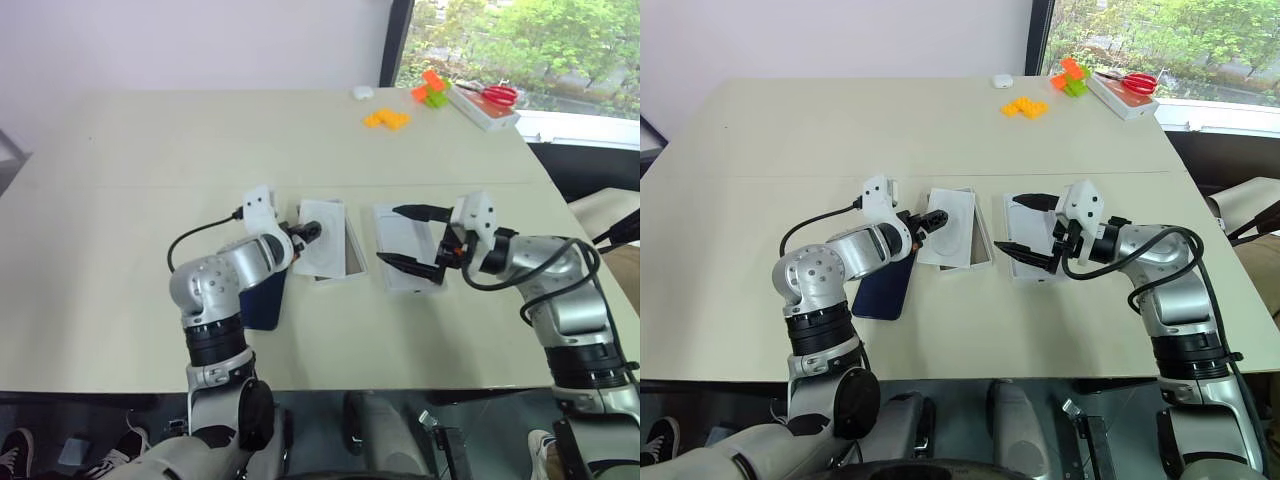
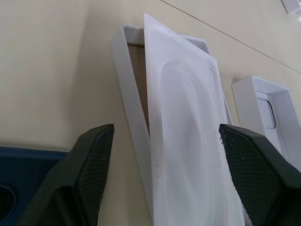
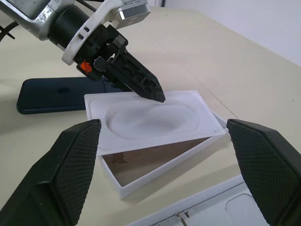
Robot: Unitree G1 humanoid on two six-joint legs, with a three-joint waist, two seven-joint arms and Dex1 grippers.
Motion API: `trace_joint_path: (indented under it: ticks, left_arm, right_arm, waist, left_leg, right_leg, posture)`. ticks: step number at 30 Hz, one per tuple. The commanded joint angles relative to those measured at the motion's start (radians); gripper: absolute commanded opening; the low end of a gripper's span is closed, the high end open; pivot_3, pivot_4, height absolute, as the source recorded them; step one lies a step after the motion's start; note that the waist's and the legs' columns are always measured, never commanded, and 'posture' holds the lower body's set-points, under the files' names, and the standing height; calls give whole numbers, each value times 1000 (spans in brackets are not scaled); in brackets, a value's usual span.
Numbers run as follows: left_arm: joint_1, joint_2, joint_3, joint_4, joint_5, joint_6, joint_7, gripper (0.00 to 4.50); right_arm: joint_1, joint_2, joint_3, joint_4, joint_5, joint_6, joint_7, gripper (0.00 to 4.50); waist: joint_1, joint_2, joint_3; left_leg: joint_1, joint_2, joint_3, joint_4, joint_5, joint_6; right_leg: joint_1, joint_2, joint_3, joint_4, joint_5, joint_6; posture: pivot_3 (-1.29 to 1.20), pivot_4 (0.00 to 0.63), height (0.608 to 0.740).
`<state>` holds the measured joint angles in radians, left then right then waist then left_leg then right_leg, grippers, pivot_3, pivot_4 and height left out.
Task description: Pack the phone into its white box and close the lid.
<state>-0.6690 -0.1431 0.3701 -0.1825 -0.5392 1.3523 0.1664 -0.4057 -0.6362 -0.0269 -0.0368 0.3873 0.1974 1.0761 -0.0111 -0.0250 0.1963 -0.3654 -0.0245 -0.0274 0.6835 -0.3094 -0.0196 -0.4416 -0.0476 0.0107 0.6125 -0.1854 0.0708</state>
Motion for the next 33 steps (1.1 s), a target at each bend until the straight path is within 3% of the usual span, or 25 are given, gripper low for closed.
trace_joint_path:
  ticks: [1,6,9,13,15,18,24,33]
  left_arm:
    - [-52,42,-2,-80,-46,62,-44,3525]
    - [-55,163,28,-147,-103,219,-140,3525]
    - [-45,257,17,-162,-126,202,-225,3525]
    - [111,618,-190,-190,-58,-199,-627,3525]
    - [188,712,-185,-138,-52,-374,-801,3525]
    - [274,800,-140,-39,-34,-606,-995,3589]
    - [271,852,-137,107,29,-852,-1094,3589]
    - [273,843,-163,129,40,-921,-1127,3589]
  right_arm:
    - [-13,6,-11,-31,11,-18,-6,4500]
    - [-12,3,-13,-24,12,-19,-8,4500]
    - [-14,8,-10,-23,13,-6,-18,4500]
    - [-59,41,18,-27,-9,86,-109,4500]
    - [-74,71,33,-45,-10,135,-156,4500]
    - [-84,112,84,-87,-45,180,-216,3218]
    - [-112,182,169,-137,-115,214,-310,192]
    - [-170,170,366,-131,-328,122,-296,83]
  waist:
    - [-1,0,0]
    - [-5,0,0]
    - [-4,0,0]
    - [-19,1,0]
    - [-14,1,0]
    - [-6,1,0]
    - [2,1,0]
    - [-4,1,0]
  left_leg:
    - [0,0,0,0,0,0]
    - [1,1,0,0,0,0]
    - [1,1,0,0,0,0]
    - [3,3,2,-2,1,-2]
    - [4,4,3,-4,2,-3]
    - [4,4,3,-4,1,-3]
    - [-2,3,1,0,0,0]
    - [-5,3,1,0,-2,3]
  right_leg:
    - [0,0,0,0,0,0]
    - [0,1,0,0,0,0]
    - [0,1,0,1,0,0]
    - [-1,2,3,1,0,-1]
    - [-1,2,4,2,-1,-3]
    - [-1,1,3,1,-2,-7]
    - [-2,-1,0,-1,-2,-7]
    - [-5,-1,-1,-1,0,-3]
  posture:
    - [0,150,740]
    - [0,150,740]
    - [0,150,740]
    - [0,150,740]
    - [0,150,740]
    - [0,150,740]
    - [0,150,740]
    - [0,150,740]
